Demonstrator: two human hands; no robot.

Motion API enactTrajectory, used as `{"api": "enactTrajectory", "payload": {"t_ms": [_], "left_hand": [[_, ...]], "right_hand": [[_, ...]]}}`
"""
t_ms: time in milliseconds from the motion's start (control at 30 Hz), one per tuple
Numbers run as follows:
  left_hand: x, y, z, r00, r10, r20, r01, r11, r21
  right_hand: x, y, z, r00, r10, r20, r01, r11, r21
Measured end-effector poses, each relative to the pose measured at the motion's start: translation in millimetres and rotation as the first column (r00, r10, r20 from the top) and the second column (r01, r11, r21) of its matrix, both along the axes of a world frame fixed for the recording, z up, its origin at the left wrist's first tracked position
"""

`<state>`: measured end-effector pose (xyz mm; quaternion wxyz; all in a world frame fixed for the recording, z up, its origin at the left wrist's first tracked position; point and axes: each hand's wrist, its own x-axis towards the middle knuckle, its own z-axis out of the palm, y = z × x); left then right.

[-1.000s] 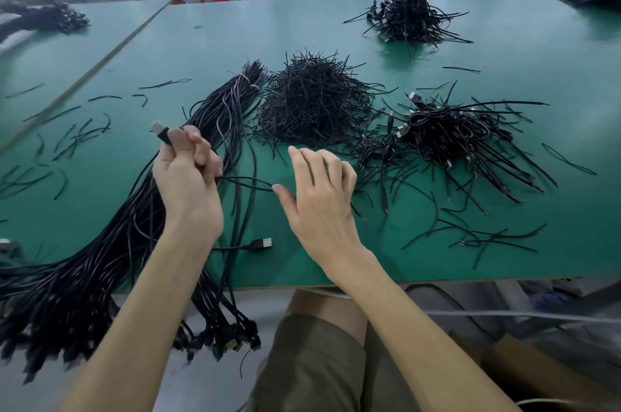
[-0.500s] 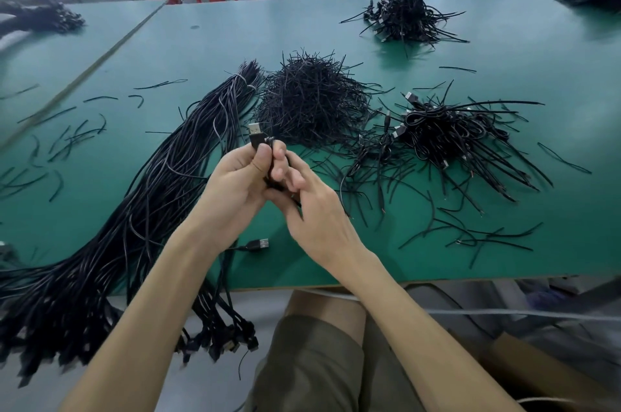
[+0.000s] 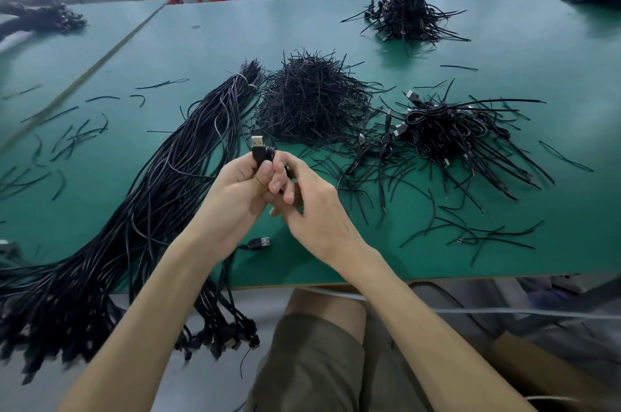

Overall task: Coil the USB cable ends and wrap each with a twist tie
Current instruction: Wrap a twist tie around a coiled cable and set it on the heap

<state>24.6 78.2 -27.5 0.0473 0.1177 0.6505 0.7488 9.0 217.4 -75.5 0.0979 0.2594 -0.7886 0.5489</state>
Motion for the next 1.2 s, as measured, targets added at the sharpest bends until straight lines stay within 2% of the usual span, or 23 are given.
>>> {"api": "enactTrajectory", "payload": {"t_ms": [100,167,300,400,433,533,667,867,1100,1200], "left_hand": [[0.1,2.2,3.6,1.0,0.023,-0.019,-0.024,0.998,-0.065],[-1.3,2.8,6.5,0.992,0.099,-0.074,-0.111,0.977,-0.185],[0.5,7.1,7.7,0.954,0.211,-0.214,-0.286,0.859,-0.425],[-0.7,1.1,5.3,0.91,0.298,-0.289,-0.413,0.725,-0.552],[-1.7,-3.2,4.8,0.903,0.317,-0.289,-0.428,0.708,-0.562],[-0.2,-14.0,3.2,0.932,0.316,-0.177,-0.362,0.783,-0.506],[2.4,-19.7,1.4,0.937,0.318,-0.144,-0.349,0.835,-0.426],[-0.6,-23.3,1.0,0.924,0.36,-0.129,-0.38,0.828,-0.413],[-10.9,-35.7,9.1,0.959,0.235,-0.157,-0.28,0.721,-0.634],[-10.2,-35.7,12.7,0.967,0.227,-0.111,-0.247,0.754,-0.609]], "right_hand": [[-0.5,0.2,0.2,1.0,-0.017,-0.019,0.017,1.0,-0.007],[-1.3,0.6,1.7,0.998,-0.047,-0.039,0.045,0.998,-0.035],[0.4,-0.7,4.8,0.991,-0.12,-0.057,0.119,0.993,-0.029],[0.5,2.6,6.3,0.985,-0.16,-0.059,0.16,0.987,0.003],[0.1,3.6,6.8,0.985,-0.165,-0.055,0.167,0.986,0.025],[0.1,2.6,6.2,0.99,-0.133,-0.036,0.137,0.982,0.129],[0.9,0.3,2.6,0.993,-0.12,-0.021,0.121,0.973,0.197],[-0.4,1.1,-2.6,0.994,-0.101,-0.038,0.108,0.943,0.315],[-1.5,-0.8,-4.6,0.989,-0.068,-0.13,0.12,0.886,0.448],[3.2,-0.4,0.9,0.984,-0.038,-0.175,0.124,0.847,0.517]]}}
